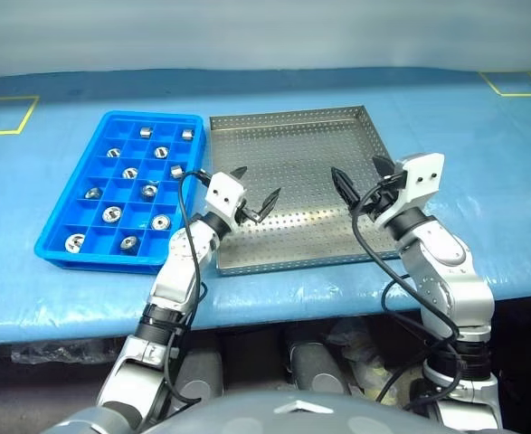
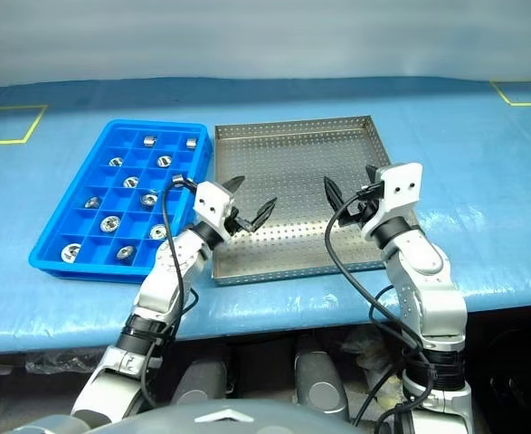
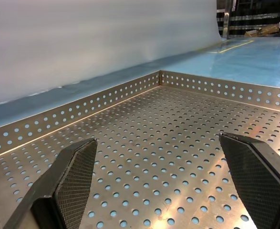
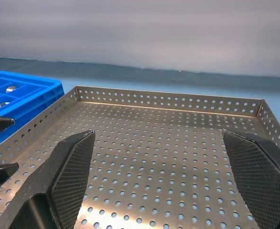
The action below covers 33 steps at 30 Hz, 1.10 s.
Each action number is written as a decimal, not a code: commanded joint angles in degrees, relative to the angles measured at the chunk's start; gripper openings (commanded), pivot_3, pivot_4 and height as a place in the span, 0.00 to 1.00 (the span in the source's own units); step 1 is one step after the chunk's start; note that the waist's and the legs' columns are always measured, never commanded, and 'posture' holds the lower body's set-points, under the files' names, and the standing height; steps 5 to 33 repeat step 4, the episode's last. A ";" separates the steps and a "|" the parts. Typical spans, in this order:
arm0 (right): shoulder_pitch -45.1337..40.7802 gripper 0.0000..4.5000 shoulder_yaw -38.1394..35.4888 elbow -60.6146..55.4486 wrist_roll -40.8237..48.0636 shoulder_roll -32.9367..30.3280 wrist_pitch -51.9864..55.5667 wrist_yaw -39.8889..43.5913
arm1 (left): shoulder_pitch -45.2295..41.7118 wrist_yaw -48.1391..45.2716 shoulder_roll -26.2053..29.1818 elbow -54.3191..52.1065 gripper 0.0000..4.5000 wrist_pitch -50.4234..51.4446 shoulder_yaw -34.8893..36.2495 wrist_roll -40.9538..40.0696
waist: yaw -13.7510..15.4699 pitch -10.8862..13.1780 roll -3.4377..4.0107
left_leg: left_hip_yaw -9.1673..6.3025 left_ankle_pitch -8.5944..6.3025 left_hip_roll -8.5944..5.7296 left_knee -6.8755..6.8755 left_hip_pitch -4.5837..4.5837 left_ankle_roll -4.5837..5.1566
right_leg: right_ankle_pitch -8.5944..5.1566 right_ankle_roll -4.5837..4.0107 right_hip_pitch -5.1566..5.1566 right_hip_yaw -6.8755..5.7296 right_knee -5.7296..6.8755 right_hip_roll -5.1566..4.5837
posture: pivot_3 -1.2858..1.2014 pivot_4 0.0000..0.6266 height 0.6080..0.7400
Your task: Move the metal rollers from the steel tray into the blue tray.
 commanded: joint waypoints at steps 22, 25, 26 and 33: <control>2.12 1.00 0.94 -2.60 -0.97 -0.88 -0.90 -0.19 | -1.74 0.69 -0.20 1.27 0.99 -2.35 0.02 1.78 | -0.29 0.00 0.00 | 0.13 0.00 0.00 -0.02 0.05 0.00 | 0.01 0.02 -0.01 0.13 0.00 0.00 | 0.51 0.24 1.00; 2.12 1.00 0.94 -2.60 -0.97 -0.88 -0.90 -0.19 | -1.74 0.69 -0.20 1.27 0.99 -2.35 0.02 1.78 | -0.29 0.00 0.00 | 0.13 0.00 0.00 -0.02 0.05 0.00 | 0.01 0.02 -0.01 0.13 0.00 0.00 | 0.51 0.24 1.00; 2.12 1.00 0.94 -2.60 -0.97 -0.88 -0.90 -0.19 | -1.74 0.69 -0.20 1.27 0.99 -2.35 0.02 1.78 | -0.29 0.00 0.00 | 0.13 0.00 0.00 -0.02 0.05 0.00 | 0.01 0.02 -0.01 0.13 0.00 0.00 | 0.51 0.24 1.00; 2.12 1.00 0.94 -2.60 -0.97 -0.88 -0.90 -0.19 | -1.74 0.69 -0.20 1.27 0.99 -2.35 0.02 1.78 | -0.29 0.00 0.00 | 0.13 0.00 0.00 -0.02 0.05 0.00 | 0.01 0.02 -0.01 0.13 0.00 0.00 | 0.51 0.24 1.00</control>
